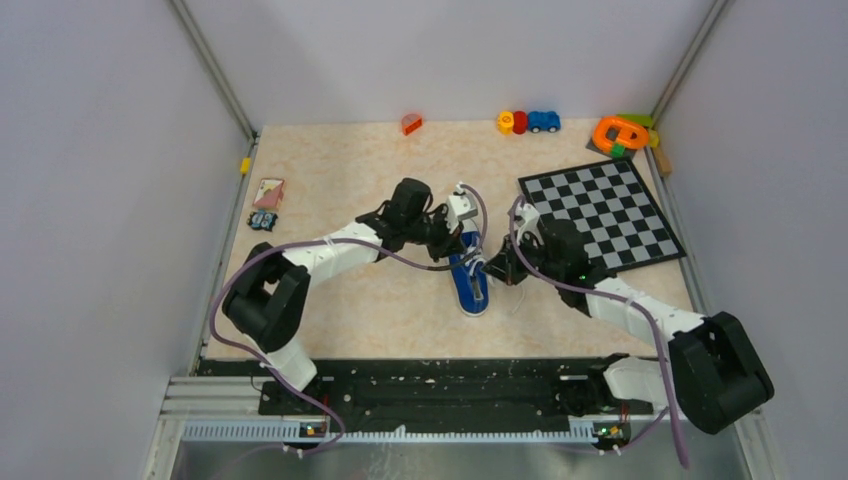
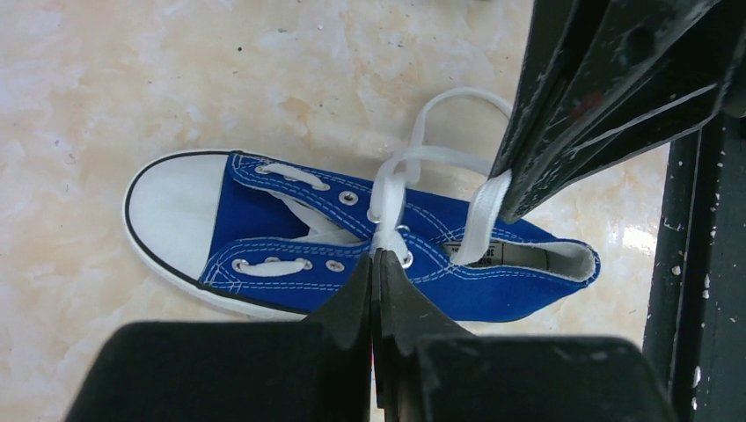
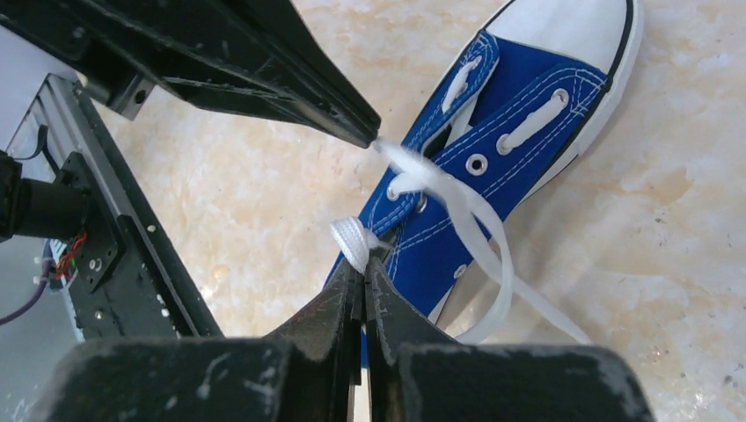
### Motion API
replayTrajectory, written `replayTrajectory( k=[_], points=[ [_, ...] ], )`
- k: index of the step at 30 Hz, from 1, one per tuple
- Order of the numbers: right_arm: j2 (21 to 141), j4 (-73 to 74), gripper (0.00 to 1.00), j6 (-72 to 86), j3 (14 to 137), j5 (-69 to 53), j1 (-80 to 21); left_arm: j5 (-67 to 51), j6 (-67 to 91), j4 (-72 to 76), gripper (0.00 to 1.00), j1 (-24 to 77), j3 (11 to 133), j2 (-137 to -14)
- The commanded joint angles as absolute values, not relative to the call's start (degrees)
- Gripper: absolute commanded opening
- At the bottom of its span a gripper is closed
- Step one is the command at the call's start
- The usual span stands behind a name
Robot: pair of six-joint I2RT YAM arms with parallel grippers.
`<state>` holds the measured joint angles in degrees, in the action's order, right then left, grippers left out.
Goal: Tie the shoes
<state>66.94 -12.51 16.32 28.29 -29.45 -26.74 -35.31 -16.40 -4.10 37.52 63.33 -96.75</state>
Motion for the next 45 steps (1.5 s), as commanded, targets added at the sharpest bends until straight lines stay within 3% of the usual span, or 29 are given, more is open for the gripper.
replayTrajectory(
  k=[1,11,21,24,35,45],
  points=[
    [71.34,-17.69,0.0,18.11,32.73,-28.04,-27.95,-38.89,-12.98,2.67,0.0,36.86,61.73,-93.31],
    [80.42,-18.0,0.0,23.06,37.5,-26.33,-28.13,-40.71,-14.92,2.8,0.01,36.86,61.14,-93.57],
    [69.27,-8.88,0.0,18.19,33.2,-20.98,-27.84,-40.67,-26.75,-10.0,0.31,36.87,66.72,-96.41],
    [66.38,-8.81,0.0,18.33,31.93,-20.46,-27.13,-41.73,-32.98,-15.64,0.35,36.9,69.24,-97.95],
    [62.29,-3.97,0.0,13.57,31.62,-25.54,-26.82,-43.9,-52.62,-27.21,0.35,38.41,73.83,-101.25],
    [59.56,-2.92,0.0,12.95,29.91,-26.31,-26.81,-42.83,-51.98,-26.97,0.37,38.83,77.25,-104.36]
  ],
)
